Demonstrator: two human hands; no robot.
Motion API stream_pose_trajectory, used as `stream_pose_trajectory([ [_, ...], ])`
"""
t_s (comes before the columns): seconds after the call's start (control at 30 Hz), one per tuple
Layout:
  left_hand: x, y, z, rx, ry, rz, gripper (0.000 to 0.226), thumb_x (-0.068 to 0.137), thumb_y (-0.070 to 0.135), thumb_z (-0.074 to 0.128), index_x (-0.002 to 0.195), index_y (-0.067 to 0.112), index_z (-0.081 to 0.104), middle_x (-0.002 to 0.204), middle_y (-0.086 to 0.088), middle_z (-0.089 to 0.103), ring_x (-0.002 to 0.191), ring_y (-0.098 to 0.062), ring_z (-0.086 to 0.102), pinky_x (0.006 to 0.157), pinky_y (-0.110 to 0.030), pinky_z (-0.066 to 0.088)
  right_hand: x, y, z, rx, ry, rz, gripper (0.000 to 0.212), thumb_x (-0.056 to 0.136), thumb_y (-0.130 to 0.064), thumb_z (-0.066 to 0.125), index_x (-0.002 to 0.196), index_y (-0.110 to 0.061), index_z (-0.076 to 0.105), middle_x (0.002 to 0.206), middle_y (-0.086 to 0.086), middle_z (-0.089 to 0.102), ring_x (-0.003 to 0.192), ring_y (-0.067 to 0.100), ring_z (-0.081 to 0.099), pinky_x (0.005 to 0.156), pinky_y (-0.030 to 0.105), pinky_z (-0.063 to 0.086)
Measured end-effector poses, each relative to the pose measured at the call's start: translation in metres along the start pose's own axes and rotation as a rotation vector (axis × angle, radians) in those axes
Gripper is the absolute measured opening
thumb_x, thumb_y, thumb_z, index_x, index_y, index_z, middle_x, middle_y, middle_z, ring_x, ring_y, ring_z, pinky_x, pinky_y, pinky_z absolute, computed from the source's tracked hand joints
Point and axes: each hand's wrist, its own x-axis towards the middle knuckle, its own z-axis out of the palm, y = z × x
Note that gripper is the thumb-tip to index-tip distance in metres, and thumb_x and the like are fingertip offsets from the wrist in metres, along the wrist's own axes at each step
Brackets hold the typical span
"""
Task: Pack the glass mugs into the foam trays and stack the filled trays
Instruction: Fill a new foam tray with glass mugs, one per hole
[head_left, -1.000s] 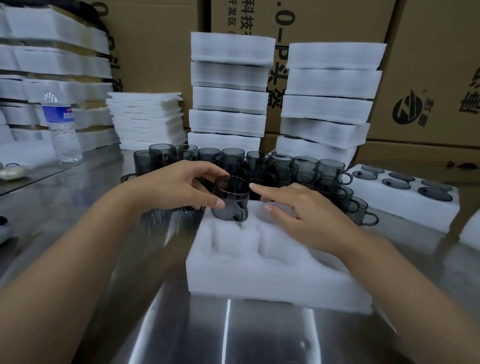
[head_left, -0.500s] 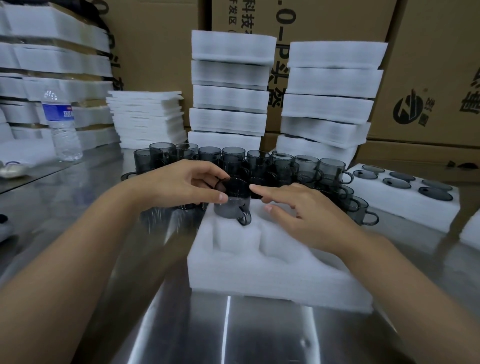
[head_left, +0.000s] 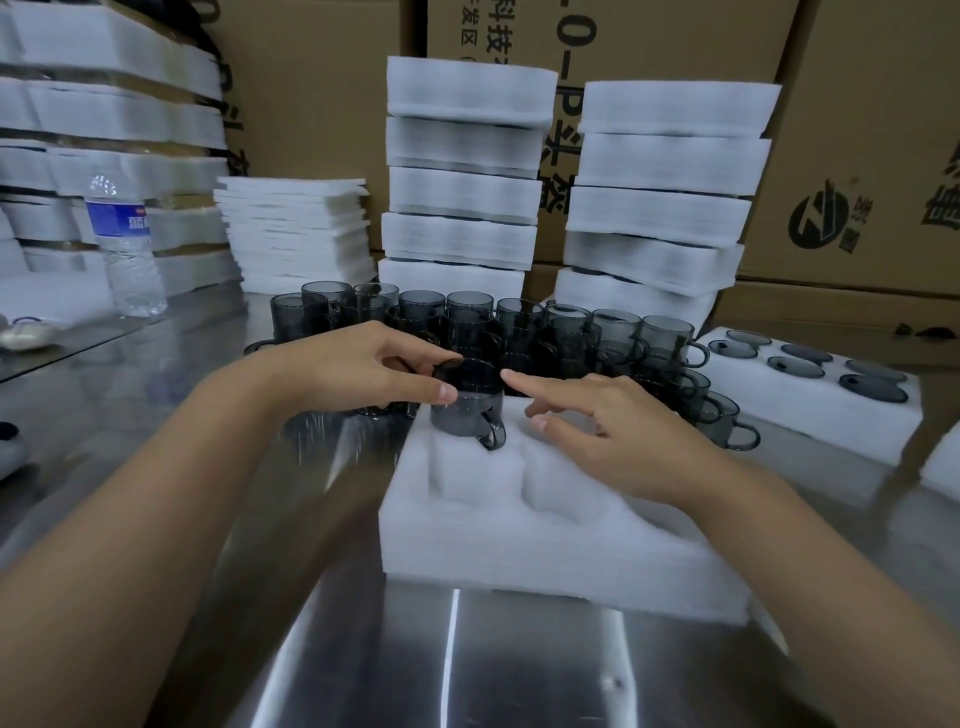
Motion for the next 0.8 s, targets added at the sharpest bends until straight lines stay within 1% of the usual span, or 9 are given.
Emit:
stream_pose_trajectory([
  [0.1,0.002,-0.004,0.0,-0.057,-0.049,-0.013,0.051,0.058,0.069,0.061,0.108,0.066,0.049,0.115,0.026,0.059,0.106,0.005,0.056,0.084,-0.019,0.05,-0.001,0.0,-0.002,0.049,-0.005,0.008,0.043,0.097,-0.039,0.049,0.129,-0.063,0.036,0.102,-0.024,0.063,0.078,-0.012,0.051,0.069,0.005,0.035],
  [0.13,0.002,-0.005,0.0,-0.086,-0.065,-0.021,0.053,0.057,0.068,0.062,0.108,0.067,0.049,0.117,0.026,0.058,0.109,0.006,0.054,0.083,-0.018,0.05,-0.001,0.0,-0.002,0.061,-0.001,0.009,0.043,0.097,-0.037,0.05,0.129,-0.063,0.038,0.095,-0.02,0.064,0.066,-0.012,0.05,0.063,0.004,0.036],
  [0.2,0.002,-0.007,0.0,-0.14,-0.085,-0.035,0.056,0.055,0.067,0.064,0.109,0.066,0.051,0.12,0.022,0.058,0.112,0.003,0.055,0.083,-0.02,0.051,-0.002,0.001,-0.001,0.079,0.017,0.014,0.044,0.096,-0.033,0.052,0.127,-0.062,0.041,0.085,-0.011,0.064,0.054,-0.007,0.047,0.058,0.005,0.035],
  [0.27,0.002,-0.008,0.002,-0.158,-0.085,-0.041,0.056,0.056,0.068,0.063,0.111,0.064,0.052,0.121,0.021,0.059,0.109,0.001,0.058,0.083,-0.021,0.052,-0.001,0.002,0.0,0.097,0.042,0.023,0.044,0.095,-0.031,0.054,0.126,-0.061,0.045,0.079,-0.005,0.064,0.052,-0.002,0.045,0.056,0.008,0.036],
  [0.4,0.006,-0.005,0.009,-0.149,-0.023,-0.101,0.038,0.074,0.07,0.044,0.106,0.054,0.056,0.112,0.03,0.057,0.095,0.005,0.063,0.076,-0.017,0.052,0.001,0.005,0.002,0.108,0.062,0.031,0.042,0.094,-0.031,0.057,0.125,-0.057,0.049,0.071,-0.009,0.061,0.052,0.0,0.046,0.058,0.011,0.038],
  [0.5,0.009,-0.002,0.013,-0.124,-0.029,-0.178,0.04,0.088,0.063,0.037,0.118,0.043,0.056,0.116,0.021,0.059,0.1,-0.003,0.063,0.081,-0.022,0.053,0.002,0.008,0.003,0.12,0.061,0.041,0.041,0.095,-0.027,0.056,0.126,-0.054,0.052,0.064,-0.009,0.057,0.047,0.003,0.041,0.053,0.015,0.035],
  [0.6,0.009,0.0,0.014,-0.128,-0.053,-0.207,0.047,0.086,0.066,0.035,0.12,0.04,0.055,0.115,0.017,0.064,0.101,-0.008,0.065,0.087,-0.029,0.055,0.003,0.009,0.003,0.111,0.059,0.052,0.04,0.095,-0.024,0.055,0.124,-0.052,0.053,0.064,-0.011,0.055,0.047,0.003,0.04,0.052,0.015,0.034],
  [0.7,0.007,0.0,0.014,-0.143,-0.056,-0.197,0.042,0.083,0.067,0.038,0.113,0.043,0.055,0.113,0.016,0.066,0.1,-0.009,0.066,0.088,-0.031,0.055,0.003,0.007,0.003,0.1,0.055,0.048,0.041,0.095,-0.021,0.055,0.125,-0.049,0.053,0.067,-0.012,0.057,0.049,0.0,0.045,0.054,0.011,0.037],
  [0.8,0.005,-0.002,0.011,-0.188,-0.057,-0.19,0.051,0.069,0.069,0.047,0.112,0.043,0.056,0.116,0.017,0.064,0.099,-0.008,0.067,0.087,-0.031,0.056,0.002,0.006,0.003,0.086,0.034,0.032,0.046,0.095,-0.02,0.054,0.128,-0.051,0.05,0.072,-0.01,0.059,0.053,-0.002,0.048,0.056,0.01,0.037],
])
